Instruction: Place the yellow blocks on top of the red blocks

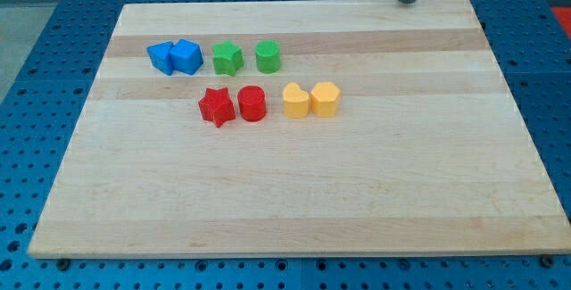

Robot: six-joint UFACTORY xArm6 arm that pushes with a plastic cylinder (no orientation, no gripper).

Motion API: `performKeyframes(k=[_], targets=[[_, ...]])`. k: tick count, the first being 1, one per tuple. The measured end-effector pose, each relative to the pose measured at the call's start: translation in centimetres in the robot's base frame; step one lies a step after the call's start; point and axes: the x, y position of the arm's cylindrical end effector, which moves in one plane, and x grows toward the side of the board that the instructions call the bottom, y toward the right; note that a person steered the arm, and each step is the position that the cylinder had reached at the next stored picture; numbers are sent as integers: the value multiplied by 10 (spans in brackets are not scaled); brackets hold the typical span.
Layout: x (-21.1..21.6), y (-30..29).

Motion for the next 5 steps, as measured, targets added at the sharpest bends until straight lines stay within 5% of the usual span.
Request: performKeyframes(k=[2, 5], targets=[[13, -1], [231, -4]])
